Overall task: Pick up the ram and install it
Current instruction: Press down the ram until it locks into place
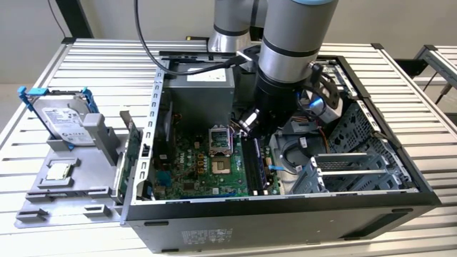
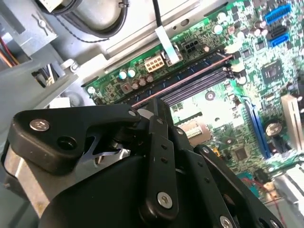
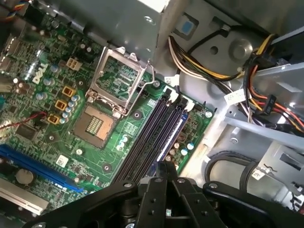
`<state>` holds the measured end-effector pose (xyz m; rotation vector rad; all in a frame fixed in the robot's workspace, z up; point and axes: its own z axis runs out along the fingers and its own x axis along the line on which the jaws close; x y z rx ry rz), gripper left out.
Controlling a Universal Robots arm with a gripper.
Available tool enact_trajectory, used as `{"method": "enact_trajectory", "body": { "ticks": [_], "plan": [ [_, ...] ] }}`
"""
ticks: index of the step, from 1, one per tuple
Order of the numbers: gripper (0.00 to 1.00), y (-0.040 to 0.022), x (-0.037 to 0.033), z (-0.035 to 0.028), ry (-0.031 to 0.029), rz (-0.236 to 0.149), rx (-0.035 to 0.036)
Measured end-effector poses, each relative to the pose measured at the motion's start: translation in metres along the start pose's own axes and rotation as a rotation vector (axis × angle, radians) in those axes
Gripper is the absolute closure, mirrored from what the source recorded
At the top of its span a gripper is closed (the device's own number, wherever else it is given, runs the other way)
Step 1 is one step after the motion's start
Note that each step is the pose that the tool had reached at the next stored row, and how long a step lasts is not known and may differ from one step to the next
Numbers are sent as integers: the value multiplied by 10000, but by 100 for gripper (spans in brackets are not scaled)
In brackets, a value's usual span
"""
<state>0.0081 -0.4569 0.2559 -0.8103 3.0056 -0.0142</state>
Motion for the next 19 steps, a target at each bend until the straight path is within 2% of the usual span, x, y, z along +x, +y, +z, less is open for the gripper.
{"method": "enact_trajectory", "body": {
  "ticks": [19],
  "plan": [
    [100,0,0,0,-91,-3461,-66]
  ]
}}
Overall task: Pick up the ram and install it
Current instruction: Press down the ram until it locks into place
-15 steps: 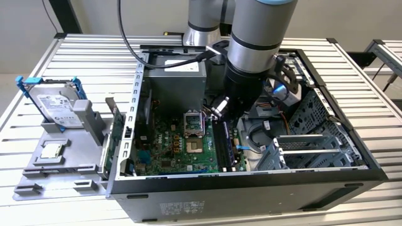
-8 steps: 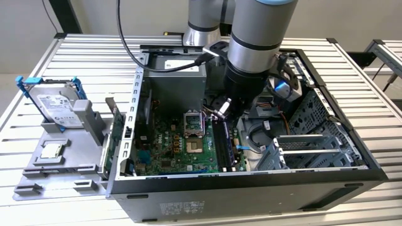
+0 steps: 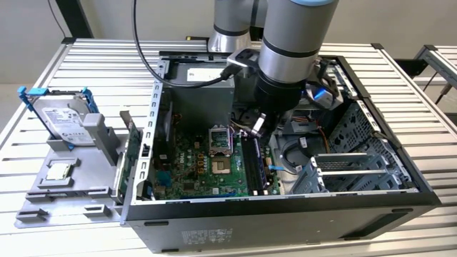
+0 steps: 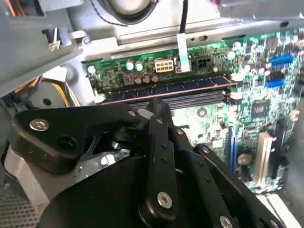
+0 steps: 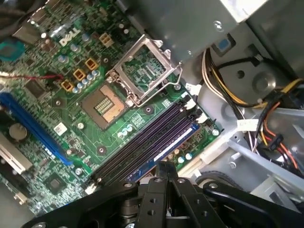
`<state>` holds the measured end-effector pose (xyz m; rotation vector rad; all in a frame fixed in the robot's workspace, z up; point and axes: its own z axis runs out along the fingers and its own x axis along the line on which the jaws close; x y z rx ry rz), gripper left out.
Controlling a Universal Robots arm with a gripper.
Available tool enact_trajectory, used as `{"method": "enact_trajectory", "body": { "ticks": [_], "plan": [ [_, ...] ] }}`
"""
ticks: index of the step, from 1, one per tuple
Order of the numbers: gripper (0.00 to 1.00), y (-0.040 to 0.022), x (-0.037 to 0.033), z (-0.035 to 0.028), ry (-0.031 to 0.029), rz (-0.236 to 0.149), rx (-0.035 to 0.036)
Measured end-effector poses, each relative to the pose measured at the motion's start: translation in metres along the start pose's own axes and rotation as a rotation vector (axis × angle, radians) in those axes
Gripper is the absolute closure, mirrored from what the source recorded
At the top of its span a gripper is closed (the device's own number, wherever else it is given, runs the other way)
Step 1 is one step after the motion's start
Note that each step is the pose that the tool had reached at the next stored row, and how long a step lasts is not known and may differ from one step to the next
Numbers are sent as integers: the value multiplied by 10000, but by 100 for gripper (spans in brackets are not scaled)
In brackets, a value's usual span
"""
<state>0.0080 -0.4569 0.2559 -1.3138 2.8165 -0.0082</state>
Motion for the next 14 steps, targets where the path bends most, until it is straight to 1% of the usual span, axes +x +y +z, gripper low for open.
{"method": "enact_trajectory", "body": {
  "ticks": [5,14],
  "plan": [
    [100,-1,-1,0,-33,-885,-7],
    [100,0,0,0,-65,-2529,-55]
  ]
}}
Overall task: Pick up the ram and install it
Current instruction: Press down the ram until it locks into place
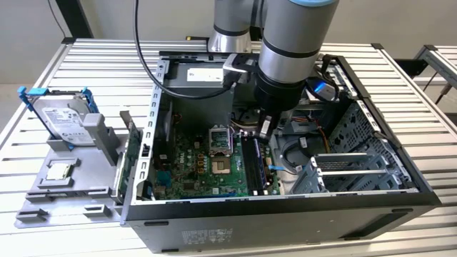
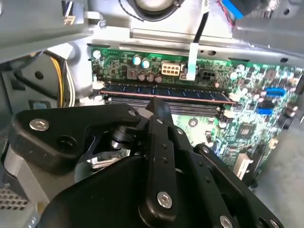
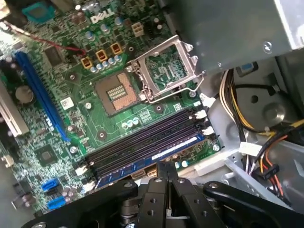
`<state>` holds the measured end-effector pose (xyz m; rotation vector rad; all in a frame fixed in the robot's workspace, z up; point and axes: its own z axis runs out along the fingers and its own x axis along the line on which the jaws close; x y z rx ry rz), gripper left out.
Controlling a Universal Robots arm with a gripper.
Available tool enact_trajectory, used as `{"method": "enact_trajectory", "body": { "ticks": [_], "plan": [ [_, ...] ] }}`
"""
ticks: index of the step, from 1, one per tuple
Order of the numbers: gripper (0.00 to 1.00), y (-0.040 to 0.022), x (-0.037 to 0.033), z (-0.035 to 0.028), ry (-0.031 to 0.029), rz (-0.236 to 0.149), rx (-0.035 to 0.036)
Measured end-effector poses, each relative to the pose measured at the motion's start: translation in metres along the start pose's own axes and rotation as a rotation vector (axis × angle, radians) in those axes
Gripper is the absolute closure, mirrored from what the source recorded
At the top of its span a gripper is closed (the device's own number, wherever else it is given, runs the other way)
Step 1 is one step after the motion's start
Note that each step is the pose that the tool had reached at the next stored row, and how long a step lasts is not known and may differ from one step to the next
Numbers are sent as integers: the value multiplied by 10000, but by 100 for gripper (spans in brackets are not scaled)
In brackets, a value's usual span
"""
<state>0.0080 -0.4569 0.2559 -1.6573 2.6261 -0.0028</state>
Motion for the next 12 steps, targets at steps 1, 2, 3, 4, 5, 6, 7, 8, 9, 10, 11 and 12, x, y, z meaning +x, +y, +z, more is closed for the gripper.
{"method": "enact_trajectory", "body": {
  "ticks": [1,2,3,4,5,6,7,8,9,10,11,12],
  "plan": [
    [100,0,0,0,-4,-179,-5],
    [100,0,0,0,-8,-370,-11],
    [100,0,0,0,-11,-539,-16],
    [100,0,0,0,-15,-719,-21],
    [100,0,0,0,-19,-910,-27],
    [100,0,0,0,-22,-1088,-32],
    [100,0,0,0,-26,-1275,-37],
    [100,0,0,0,-30,-1459,-43],
    [100,0,0,0,-34,-1645,-48],
    [100,0,0,0,-37,-1813,-53],
    [100,0,0,0,-40,-1999,-59],
    [100,0,0,0,-43,-2174,-64]
  ]
}}
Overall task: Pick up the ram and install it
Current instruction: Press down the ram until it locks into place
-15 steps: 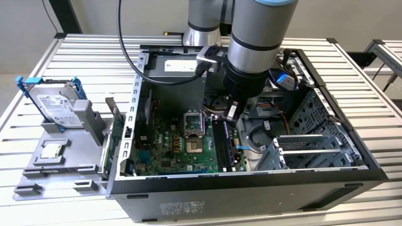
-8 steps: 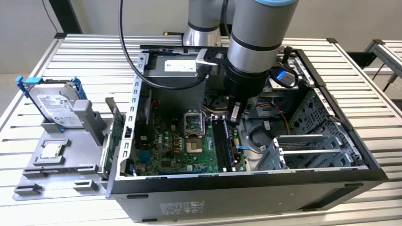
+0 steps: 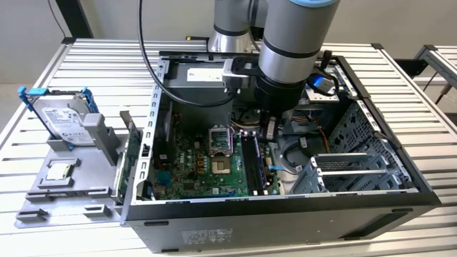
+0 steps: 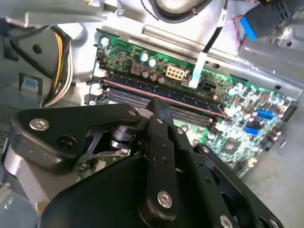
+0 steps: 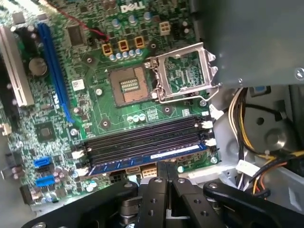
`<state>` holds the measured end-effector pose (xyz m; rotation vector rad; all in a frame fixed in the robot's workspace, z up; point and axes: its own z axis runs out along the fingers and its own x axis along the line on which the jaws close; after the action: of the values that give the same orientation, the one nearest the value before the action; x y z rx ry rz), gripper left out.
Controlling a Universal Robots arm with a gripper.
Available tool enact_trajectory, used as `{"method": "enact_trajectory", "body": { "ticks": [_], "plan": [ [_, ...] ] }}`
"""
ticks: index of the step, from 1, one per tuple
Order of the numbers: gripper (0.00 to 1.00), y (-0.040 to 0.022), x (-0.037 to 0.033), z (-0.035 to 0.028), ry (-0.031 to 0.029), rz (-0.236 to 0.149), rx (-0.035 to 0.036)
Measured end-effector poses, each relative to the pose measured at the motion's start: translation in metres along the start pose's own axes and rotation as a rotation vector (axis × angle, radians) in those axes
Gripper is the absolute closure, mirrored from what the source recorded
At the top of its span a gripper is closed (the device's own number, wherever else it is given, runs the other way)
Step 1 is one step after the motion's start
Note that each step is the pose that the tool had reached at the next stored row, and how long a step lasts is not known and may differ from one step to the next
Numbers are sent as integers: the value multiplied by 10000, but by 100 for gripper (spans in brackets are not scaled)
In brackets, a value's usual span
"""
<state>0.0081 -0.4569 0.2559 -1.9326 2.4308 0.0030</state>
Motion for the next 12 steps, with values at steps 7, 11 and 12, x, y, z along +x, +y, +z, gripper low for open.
{"method": "enact_trajectory", "body": {
  "ticks": [7,11,12],
  "plan": [
    [100,1,0,0,-19,-1215,-35],
    [100,1,0,0,-31,-1841,-52],
    [100,1,0,0,-33,-2002,-57]
  ]
}}
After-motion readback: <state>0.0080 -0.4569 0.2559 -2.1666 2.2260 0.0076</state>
